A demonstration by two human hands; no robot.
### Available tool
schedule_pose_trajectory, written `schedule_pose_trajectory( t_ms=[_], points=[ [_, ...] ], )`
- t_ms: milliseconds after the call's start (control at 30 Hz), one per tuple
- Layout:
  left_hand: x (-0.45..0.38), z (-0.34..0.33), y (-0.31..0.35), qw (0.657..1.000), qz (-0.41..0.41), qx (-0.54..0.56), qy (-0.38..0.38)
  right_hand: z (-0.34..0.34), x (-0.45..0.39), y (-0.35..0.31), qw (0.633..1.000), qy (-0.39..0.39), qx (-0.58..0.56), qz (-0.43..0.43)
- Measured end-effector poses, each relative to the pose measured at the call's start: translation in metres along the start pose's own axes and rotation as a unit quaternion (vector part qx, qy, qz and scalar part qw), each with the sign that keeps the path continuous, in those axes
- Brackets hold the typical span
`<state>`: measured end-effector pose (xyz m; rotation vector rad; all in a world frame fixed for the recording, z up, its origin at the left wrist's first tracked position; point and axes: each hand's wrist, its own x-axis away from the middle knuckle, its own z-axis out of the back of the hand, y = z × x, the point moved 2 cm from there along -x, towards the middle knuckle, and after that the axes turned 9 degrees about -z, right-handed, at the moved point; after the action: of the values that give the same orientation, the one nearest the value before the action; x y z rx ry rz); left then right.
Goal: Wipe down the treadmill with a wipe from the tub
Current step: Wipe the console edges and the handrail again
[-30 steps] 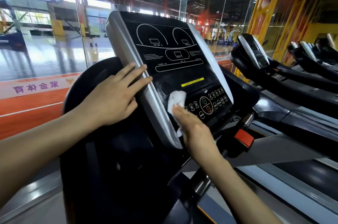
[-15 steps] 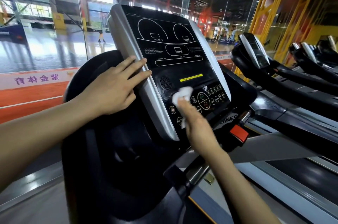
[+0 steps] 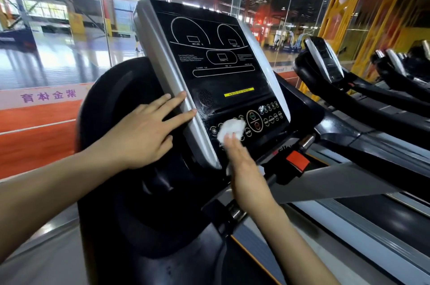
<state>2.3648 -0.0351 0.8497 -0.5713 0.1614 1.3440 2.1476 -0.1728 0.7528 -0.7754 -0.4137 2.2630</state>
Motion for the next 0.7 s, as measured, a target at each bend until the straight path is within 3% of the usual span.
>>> schedule_pose_trajectory(
  t_ms=[133, 267, 333, 367, 467, 533, 633, 700],
  points=[
    [0.004, 0.003, 0.003, 1.000, 0.007, -0.009, -0.011, 0.001, -0.050, 0.040, 0.971, 0.046, 0.030, -0.233],
    [0.003, 0.006, 0.002, 1.000, 0.021, -0.003, -0.014, 0.004, -0.064, 0.044, 0.961, 0.046, 0.010, -0.273],
    [0.004, 0.007, 0.002, 0.999, 0.035, 0.002, -0.017, 0.008, -0.052, 0.035, 0.968, 0.047, -0.004, -0.245],
    [0.004, 0.007, 0.002, 0.999, 0.039, 0.001, -0.019, 0.012, -0.039, 0.026, 0.977, 0.044, 0.016, -0.209],
    [0.002, 0.008, 0.005, 0.999, 0.042, 0.002, -0.030, 0.015, 0.007, -0.025, 0.987, 0.016, -0.120, -0.103],
    [0.001, 0.008, 0.005, 0.999, 0.042, 0.000, -0.032, 0.009, 0.030, -0.048, 0.994, -0.008, -0.106, 0.007],
    [0.001, 0.010, 0.005, 0.998, 0.042, -0.004, -0.037, -0.003, 0.042, -0.059, 0.987, 0.030, -0.149, 0.045],
    [0.002, 0.011, 0.005, 0.999, 0.044, 0.001, -0.032, -0.003, 0.043, -0.062, 0.988, -0.009, -0.147, 0.047]
  ],
)
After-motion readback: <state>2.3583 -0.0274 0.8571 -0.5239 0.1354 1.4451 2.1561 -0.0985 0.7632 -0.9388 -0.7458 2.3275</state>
